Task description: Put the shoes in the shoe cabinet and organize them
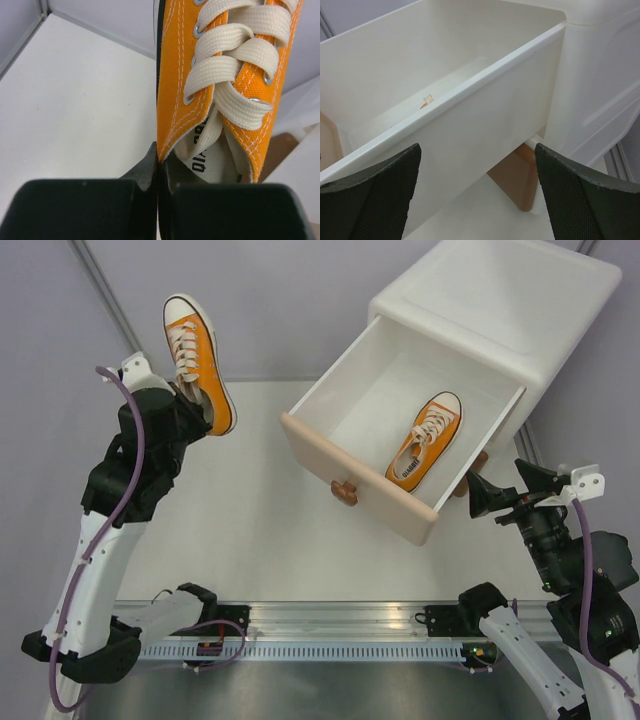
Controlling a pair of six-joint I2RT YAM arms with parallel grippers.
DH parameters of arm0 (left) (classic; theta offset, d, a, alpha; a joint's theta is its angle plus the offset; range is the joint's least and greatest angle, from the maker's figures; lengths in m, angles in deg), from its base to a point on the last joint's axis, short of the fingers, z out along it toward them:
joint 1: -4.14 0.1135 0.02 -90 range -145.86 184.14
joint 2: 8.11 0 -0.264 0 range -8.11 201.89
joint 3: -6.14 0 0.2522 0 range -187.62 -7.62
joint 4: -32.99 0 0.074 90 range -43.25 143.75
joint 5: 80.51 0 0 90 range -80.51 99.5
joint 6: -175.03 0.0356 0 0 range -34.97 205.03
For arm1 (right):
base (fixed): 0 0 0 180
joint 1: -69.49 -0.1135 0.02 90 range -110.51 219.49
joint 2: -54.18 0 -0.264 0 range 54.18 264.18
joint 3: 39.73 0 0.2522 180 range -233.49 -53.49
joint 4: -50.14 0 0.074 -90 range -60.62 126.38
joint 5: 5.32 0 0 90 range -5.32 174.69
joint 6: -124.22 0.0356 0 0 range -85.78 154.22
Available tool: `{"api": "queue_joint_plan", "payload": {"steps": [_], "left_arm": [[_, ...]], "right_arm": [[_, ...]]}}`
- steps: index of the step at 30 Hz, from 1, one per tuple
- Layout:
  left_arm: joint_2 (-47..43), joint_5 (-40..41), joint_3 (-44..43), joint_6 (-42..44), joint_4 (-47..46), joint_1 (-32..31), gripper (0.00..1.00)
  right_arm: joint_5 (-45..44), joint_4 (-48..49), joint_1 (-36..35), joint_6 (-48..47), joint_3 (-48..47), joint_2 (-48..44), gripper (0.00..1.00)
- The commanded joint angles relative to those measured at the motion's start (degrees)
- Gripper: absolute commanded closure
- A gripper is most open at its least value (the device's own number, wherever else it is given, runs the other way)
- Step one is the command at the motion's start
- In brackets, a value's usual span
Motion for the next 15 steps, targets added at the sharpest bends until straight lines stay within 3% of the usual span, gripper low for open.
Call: {"api": "queue_joint_plan", "payload": {"steps": [1,7,15], "left_arm": [[1.1,-0.2,-6.3,1.8,-4.1,-2.4,0.98],[4.0,-3.6,-14.0,3.7,-3.6,-7.9,0.98],[10.7,-2.5,-21.8,8.3,-3.3,-19.4,0.98]], "right_arm": [[0.0,0.5,-0.2,0.9,-1.9,-0.1,0.02],[-0.2,0.6,-0.2,1.5,-1.7,-0.6,0.02],[-0.5,-0.3,-0.2,1.5,-3.0,-0.4,0.02]]}}
